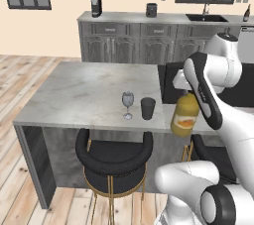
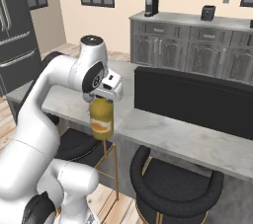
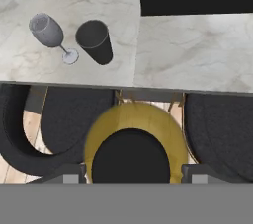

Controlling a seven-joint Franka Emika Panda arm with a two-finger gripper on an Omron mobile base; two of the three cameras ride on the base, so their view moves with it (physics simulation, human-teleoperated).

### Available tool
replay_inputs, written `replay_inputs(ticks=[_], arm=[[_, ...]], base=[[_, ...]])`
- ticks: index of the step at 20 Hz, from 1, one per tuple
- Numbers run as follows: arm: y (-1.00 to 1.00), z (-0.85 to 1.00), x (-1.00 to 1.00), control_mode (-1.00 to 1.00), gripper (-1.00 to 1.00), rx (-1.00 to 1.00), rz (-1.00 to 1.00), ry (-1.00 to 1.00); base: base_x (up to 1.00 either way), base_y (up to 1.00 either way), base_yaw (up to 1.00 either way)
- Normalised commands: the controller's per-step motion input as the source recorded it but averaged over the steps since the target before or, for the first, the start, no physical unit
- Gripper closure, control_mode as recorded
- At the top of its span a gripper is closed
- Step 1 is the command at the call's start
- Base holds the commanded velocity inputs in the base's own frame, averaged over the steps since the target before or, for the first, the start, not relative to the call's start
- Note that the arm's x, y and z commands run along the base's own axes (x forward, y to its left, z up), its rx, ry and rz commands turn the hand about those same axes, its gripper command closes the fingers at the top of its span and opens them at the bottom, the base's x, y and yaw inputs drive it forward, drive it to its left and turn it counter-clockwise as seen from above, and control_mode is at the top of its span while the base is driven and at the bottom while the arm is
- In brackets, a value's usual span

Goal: There is a wine glass and glass cup on the dining counter. Place the wine bottle next to the wine glass and the juice bottle next to the glass cup.

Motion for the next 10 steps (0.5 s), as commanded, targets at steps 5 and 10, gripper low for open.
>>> replay_inputs(ticks=[5, 10], arm=[[-0.10, -0.12, 0.41, -1.00, 1.00, 0.00, 0.17, -0.03], [-0.04, -0.10, 0.34, -1.00, 1.00, -0.01, 0.16, -0.03]], base=[[0.00, 0.00, 0.00], [0.00, 0.00, 0.00]])
